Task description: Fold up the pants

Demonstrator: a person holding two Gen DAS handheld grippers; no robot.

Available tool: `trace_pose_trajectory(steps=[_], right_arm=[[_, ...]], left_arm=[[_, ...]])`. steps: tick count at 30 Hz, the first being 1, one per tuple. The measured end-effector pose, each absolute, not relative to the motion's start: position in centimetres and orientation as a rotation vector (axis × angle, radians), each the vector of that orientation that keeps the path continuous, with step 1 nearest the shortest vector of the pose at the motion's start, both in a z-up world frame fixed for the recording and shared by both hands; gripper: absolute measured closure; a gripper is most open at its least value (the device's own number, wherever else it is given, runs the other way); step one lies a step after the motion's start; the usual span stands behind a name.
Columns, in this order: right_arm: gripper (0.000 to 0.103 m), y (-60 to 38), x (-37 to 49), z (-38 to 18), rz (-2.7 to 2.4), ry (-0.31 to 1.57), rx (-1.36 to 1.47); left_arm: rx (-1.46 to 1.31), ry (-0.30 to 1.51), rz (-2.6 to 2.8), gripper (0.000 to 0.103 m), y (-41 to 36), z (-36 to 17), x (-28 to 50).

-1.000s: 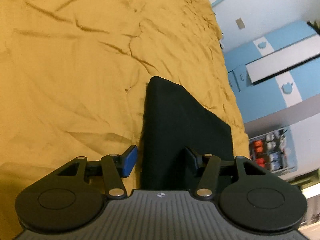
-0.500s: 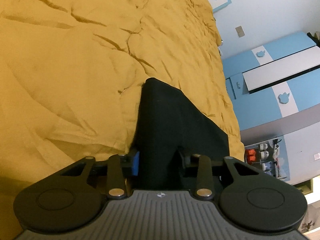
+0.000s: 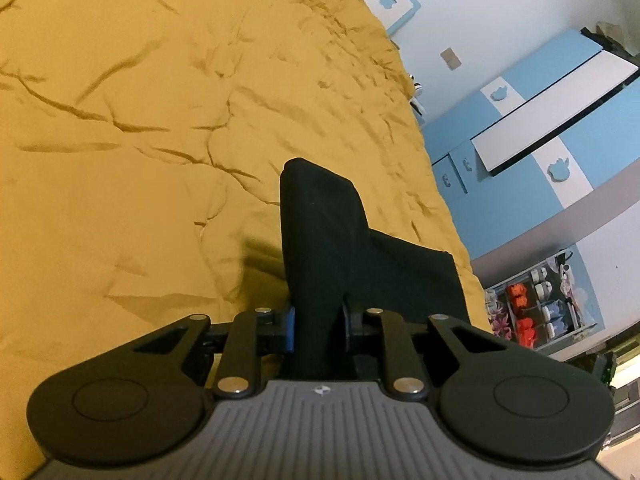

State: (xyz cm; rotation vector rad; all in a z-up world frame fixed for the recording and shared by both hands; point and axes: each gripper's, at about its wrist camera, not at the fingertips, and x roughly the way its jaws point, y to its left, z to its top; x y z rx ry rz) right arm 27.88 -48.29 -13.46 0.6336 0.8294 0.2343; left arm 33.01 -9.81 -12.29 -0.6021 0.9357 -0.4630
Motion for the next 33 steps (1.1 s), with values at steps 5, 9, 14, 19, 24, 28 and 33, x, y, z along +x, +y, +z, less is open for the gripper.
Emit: trace_pose_trajectory(steps=[5, 9, 14, 19, 24, 28, 33], right_arm=[[0.085, -46.5, 27.1, -12.7, 0.292, 0.843, 0.648], [0.086, -45.2, 26.4, -12.1, 0.318, 0.846, 0.666], [0.086, -43.4, 25.0, -10.6, 0.36, 0.847, 0.673], [0.086, -41.7, 23.6, -9.4, 0.392, 0.853, 0.687], [0.086, -39.9, 22.3, -8.9, 0.418, 0.87, 0.713], [0.086, -38.7, 22.3, -10.0, 0.425, 0.904, 0.731], [0.087, -37.8, 23.1, -12.7, 0.396, 0.946, 0.757]], left_arm=[[-0.576, 0.929, -0.437, 0.081, -8.5, -11.0, 31.8], [-0.58, 0.919, -0.423, 0.081, -7.1, -10.1, 30.5], [-0.583, 0.898, -0.414, 0.081, -5.4, -8.4, 29.0], [-0.584, 0.898, -0.407, 0.081, -3.7, -7.1, 27.6], [-0.608, 0.905, -0.404, 0.081, -1.3, -7.3, 27.0], [-0.613, 0.929, -0.396, 0.081, 0.1, -9.1, 27.8], [-0.63, 0.965, -0.398, 0.08, 1.5, -12.3, 29.8]])
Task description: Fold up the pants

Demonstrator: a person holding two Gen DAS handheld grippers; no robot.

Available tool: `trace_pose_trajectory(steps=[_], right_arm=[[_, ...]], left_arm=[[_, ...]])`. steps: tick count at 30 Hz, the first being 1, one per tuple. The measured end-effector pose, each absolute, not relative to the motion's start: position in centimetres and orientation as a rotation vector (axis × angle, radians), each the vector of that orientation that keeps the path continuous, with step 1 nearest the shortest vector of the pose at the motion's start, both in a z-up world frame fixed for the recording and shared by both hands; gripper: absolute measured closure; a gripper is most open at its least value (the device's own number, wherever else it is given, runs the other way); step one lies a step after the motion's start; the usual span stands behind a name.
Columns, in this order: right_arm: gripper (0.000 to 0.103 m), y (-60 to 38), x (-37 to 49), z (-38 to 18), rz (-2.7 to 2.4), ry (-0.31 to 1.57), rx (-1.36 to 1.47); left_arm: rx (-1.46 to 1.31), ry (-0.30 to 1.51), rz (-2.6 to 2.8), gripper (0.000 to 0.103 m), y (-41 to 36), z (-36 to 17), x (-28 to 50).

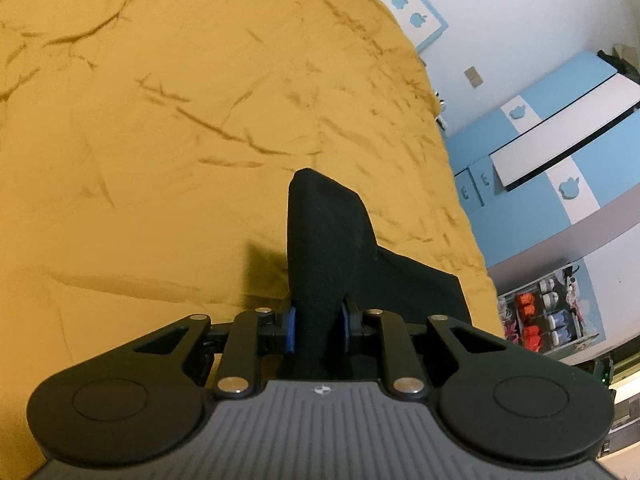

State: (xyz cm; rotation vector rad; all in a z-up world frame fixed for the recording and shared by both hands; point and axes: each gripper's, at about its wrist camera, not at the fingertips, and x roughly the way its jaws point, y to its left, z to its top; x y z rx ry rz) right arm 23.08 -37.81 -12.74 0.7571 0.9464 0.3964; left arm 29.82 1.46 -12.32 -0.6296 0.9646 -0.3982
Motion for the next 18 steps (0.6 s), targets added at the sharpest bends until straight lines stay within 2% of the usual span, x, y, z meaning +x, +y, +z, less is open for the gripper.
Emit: trace_pose_trajectory(steps=[3, 7, 9, 15, 17, 18], right_arm=[[0.086, -37.7, 23.8, -14.5, 0.379, 0.965, 0.775], [0.085, -37.9, 24.1, -16.8, 0.362, 0.991, 0.791], [0.082, -38.2, 24.1, -17.7, 0.357, 0.999, 0.817], [0.076, -38.0, 23.6, -15.1, 0.317, 0.96, 0.622], [0.077, -38.2, 23.7, -13.8, 0.299, 0.927, 0.578], [0.082, -38.2, 24.0, -13.2, 0.291, 0.907, 0.555]], left_arm=[[-0.612, 1.005, -0.379, 0.079, 1.7, -14.2, 30.7], [-0.639, 1.04, -0.374, 0.07, 2.5, -16.5, 31.0], [-0.686, 1.044, -0.385, 0.068, 3.3, -17.2, 30.9], [-0.651, 0.983, -0.317, 0.071, 4.9, -15.0, 30.4], [-0.645, 0.953, -0.315, 0.071, 5.2, -13.9, 30.7], [-0.634, 0.943, -0.32, 0.071, 5.0, -13.4, 31.0]])
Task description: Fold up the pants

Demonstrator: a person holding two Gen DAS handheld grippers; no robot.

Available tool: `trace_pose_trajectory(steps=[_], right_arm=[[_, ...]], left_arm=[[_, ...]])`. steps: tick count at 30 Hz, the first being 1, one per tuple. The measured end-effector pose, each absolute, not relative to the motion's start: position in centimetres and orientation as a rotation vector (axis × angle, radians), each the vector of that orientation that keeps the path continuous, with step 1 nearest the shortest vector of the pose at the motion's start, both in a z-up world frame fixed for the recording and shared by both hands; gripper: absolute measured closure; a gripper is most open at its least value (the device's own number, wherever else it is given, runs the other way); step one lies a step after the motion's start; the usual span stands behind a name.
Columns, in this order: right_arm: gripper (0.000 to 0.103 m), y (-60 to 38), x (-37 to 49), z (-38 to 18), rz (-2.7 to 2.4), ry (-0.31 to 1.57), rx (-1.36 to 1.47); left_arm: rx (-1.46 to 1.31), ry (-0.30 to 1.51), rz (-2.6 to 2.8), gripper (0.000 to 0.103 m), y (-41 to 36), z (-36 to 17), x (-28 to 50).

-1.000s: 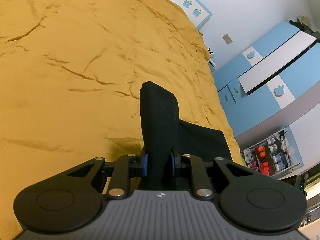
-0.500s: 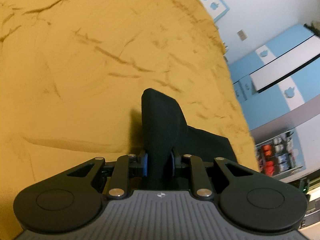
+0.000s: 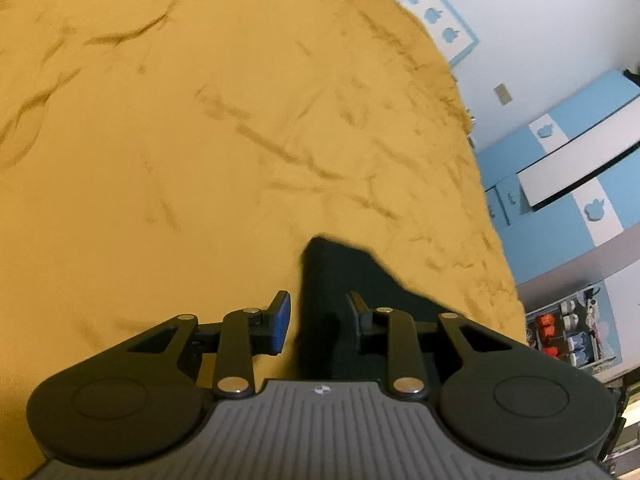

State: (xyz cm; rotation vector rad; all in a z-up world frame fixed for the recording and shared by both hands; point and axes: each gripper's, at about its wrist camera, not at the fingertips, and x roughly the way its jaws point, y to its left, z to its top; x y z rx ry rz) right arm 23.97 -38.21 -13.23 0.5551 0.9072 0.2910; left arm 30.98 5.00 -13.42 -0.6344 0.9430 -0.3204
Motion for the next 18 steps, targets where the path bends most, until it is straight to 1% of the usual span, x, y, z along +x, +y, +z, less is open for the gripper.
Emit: trace_pose_trajectory(steps=[2, 5, 6, 7, 9, 11, 12, 13, 14, 15, 18], right_arm=[[0.085, -37.8, 24.6, -12.1, 0.274, 0.859, 0.485], [0.089, -36.5, 26.1, -11.5, 0.299, 0.838, 0.426], [0.09, -36.1, 26.7, -11.6, 0.312, 0.839, 0.413], [0.09, -35.5, 27.2, -11.9, 0.316, 0.846, 0.393], [0.091, -34.7, 28.0, -12.6, 0.312, 0.863, 0.349], [0.094, -34.2, 28.7, -13.6, 0.297, 0.882, 0.315], [0.1, -34.1, 28.9, -14.0, 0.287, 0.891, 0.304], [0.103, -34.2, 29.1, -14.3, 0.276, 0.895, 0.293], [0.103, -34.3, 29.1, -14.5, 0.27, 0.896, 0.287], [0.103, -34.3, 29.1, -14.5, 0.261, 0.896, 0.283], [0.103, -34.3, 28.5, -13.8, 0.226, 0.881, 0.234]], left_arm=[[-0.578, 0.929, -0.33, 0.071, 3.9, -12.7, 31.7], [-0.466, 0.924, -0.348, 0.071, 0.9, -12.4, 32.5], [-0.434, 0.93, -0.358, 0.075, -0.1, -12.5, 32.7], [-0.405, 0.93, -0.365, 0.076, -1.0, -12.6, 32.8], [-0.347, 0.926, -0.369, 0.076, -2.4, -12.8, 32.9], [-0.289, 0.937, -0.345, 0.076, -3.1, -13.4, 33.1], [-0.258, 0.942, -0.325, 0.078, -3.3, -13.6, 33.1], [-0.234, 0.952, -0.309, 0.081, -3.3, -14.0, 33.2], [-0.228, 0.958, -0.299, 0.084, -3.2, -14.0, 33.0], [-0.218, 0.958, -0.279, 0.091, -3.1, -13.9, 32.9], [-0.174, 0.944, -0.238, 0.092, -3.3, -12.8, 32.4]])
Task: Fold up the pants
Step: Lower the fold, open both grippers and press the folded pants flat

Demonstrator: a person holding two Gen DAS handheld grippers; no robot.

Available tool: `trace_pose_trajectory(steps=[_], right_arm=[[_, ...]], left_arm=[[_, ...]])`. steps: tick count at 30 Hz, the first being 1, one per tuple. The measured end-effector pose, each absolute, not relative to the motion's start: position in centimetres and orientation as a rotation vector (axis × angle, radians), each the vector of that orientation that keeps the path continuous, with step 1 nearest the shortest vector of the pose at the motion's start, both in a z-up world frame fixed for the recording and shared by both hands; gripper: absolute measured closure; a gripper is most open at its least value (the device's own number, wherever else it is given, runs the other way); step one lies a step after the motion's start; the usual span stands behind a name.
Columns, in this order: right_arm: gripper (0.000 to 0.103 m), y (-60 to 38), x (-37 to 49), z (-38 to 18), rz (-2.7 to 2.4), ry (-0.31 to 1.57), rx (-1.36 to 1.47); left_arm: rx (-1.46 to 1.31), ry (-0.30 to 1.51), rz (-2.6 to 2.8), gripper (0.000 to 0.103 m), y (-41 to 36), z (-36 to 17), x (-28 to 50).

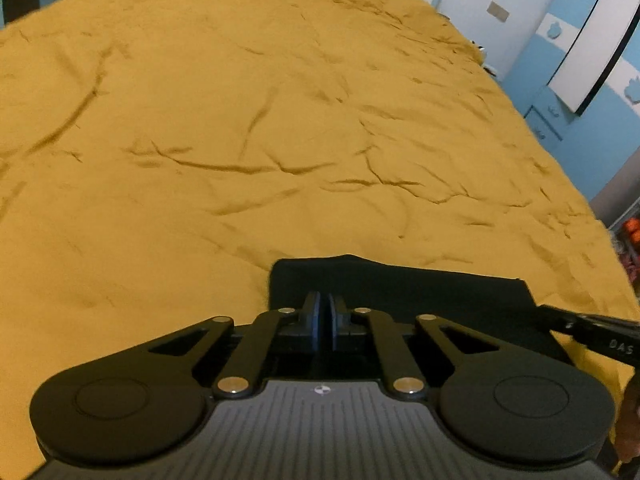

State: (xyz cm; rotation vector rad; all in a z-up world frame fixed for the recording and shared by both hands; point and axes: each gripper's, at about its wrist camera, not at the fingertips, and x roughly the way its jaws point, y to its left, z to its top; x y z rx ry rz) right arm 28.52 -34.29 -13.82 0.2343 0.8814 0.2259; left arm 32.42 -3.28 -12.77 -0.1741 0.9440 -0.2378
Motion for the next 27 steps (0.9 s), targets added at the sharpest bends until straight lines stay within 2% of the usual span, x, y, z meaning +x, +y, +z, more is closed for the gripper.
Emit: trace_pose_trajectory(steps=[3, 5, 7, 8, 10, 12, 15, 27], right_arm=[[0.098, -33.7, 27.2, -12.4, 0.216, 0.854, 0.17], [0.098, -33.4, 25.9, -11.2, 0.217, 0.835, 0.131], [0.097, -33.0, 24.4, -10.2, 0.241, 0.816, 0.118], [0.096, -32.8, 23.5, -9.7, 0.256, 0.808, 0.117], [0.084, -32.3, 21.8, -9.0, 0.288, 0.789, 0.119], [0.08, -31.7, 20.2, -8.5, 0.308, 0.772, 0.11], [0.08, -30.9, 17.8, -8.2, 0.334, 0.755, 0.08], [0.073, -28.7, 12.0, -11.6, 0.329, 0.802, -0.11]], left_arm=[[-0.097, 0.916, -0.234, 0.09, -4.3, -11.1, 30.7], [-0.046, 0.9, -0.227, 0.089, -5.1, -10.1, 29.5], [-0.03, 0.878, -0.229, 0.081, -5.4, -9.1, 27.6], [-0.025, 0.87, -0.231, 0.081, -5.6, -8.7, 26.6], [-0.014, 0.847, -0.247, 0.075, -6.2, -7.9, 24.7], [-0.013, 0.817, -0.269, 0.067, -6.8, -7.4, 22.4], [0.001, 0.797, -0.291, 0.062, -7.5, -7.2, 19.5], [0.012, 0.913, -0.267, 0.061, -6.8, -10.4, 14.8]])
